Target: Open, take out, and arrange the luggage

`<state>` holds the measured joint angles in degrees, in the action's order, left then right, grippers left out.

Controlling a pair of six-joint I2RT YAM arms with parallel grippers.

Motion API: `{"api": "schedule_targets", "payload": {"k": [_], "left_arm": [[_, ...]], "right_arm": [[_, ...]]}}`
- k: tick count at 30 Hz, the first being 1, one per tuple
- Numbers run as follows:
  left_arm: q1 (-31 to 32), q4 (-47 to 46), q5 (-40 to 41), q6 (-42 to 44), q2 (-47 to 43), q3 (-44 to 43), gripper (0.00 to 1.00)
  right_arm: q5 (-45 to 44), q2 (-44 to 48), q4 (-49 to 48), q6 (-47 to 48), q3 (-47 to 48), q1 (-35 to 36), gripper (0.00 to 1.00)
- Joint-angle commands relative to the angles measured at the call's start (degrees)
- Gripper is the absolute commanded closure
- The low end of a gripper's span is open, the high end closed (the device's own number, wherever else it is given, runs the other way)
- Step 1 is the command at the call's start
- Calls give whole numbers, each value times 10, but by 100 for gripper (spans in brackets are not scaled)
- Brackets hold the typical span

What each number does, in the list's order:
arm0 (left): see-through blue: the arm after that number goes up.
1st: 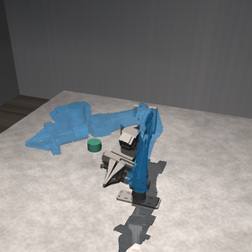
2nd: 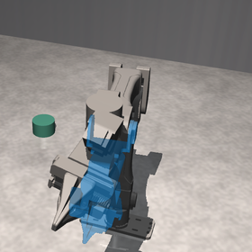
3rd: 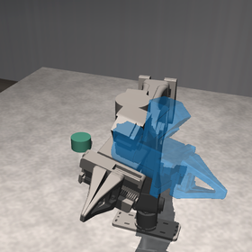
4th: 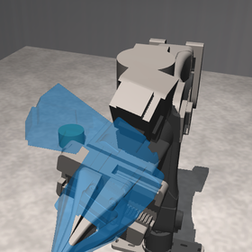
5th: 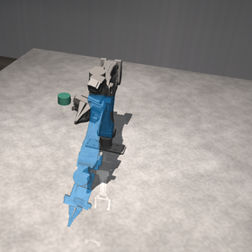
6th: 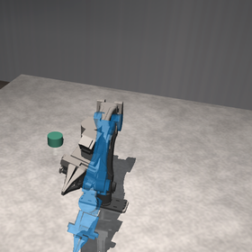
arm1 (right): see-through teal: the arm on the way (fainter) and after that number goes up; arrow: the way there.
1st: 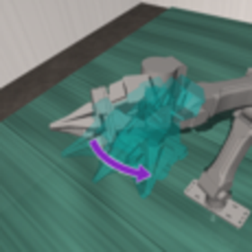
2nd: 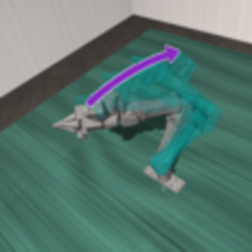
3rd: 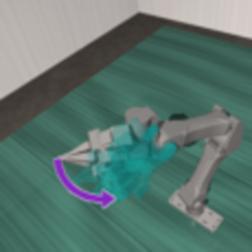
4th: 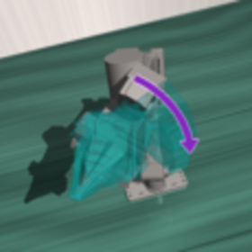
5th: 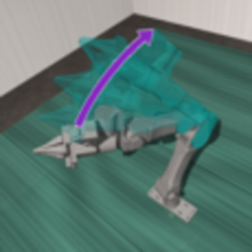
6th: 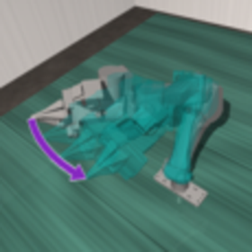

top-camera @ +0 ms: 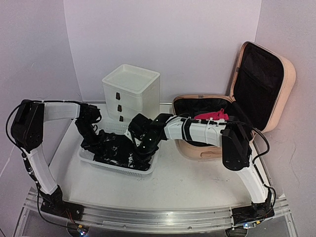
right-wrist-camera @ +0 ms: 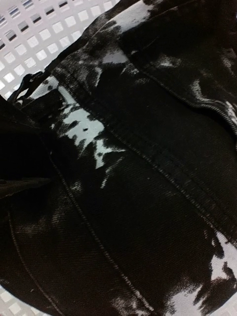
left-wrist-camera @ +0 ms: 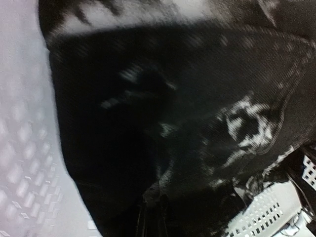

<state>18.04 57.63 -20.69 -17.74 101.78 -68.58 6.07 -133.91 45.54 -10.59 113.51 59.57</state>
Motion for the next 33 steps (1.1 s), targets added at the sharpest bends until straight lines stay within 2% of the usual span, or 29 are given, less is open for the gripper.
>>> {"api": "schedule_targets", "payload": {"k": [1,3,5,7,9,12,14,19,22,25,29,33], "left_arm": [[-5,51,114,38,-3,-56,90],[-4,54,79,44,-40,-71,84],[-3,53,2,47,-74,-80,70],[-2,56,-56,41,-81,-84,62],[0,67,-45,30,-69,-89,58],[-1,60,-1,25,-46,-109,53],[-3,48,-1,25,-23,-142,49],[-5,33,-36,27,46,-193,48],[-3,33,-53,36,52,-191,50],[9,36,-69,66,24,-180,48],[21,44,-168,90,-15,-135,47],[64,43,-171,125,-41,-88,55]], "right_arm": [[-38,-1,120,35,80,-15,68],[-37,2,132,50,120,-17,63],[-25,0,131,55,158,-21,57],[-28,-8,130,59,192,-24,44],[-43,-24,127,64,220,-28,33],[-51,-65,125,64,256,-41,29],[-60,-89,118,61,273,-49,27],[-93,-133,85,70,281,-59,31],[-146,-168,86,70,278,-60,44],[-219,-191,133,80,280,-60,55],[-243,-167,163,85,222,-60,57],[-230,-154,162,80,199,-63,55]]}}
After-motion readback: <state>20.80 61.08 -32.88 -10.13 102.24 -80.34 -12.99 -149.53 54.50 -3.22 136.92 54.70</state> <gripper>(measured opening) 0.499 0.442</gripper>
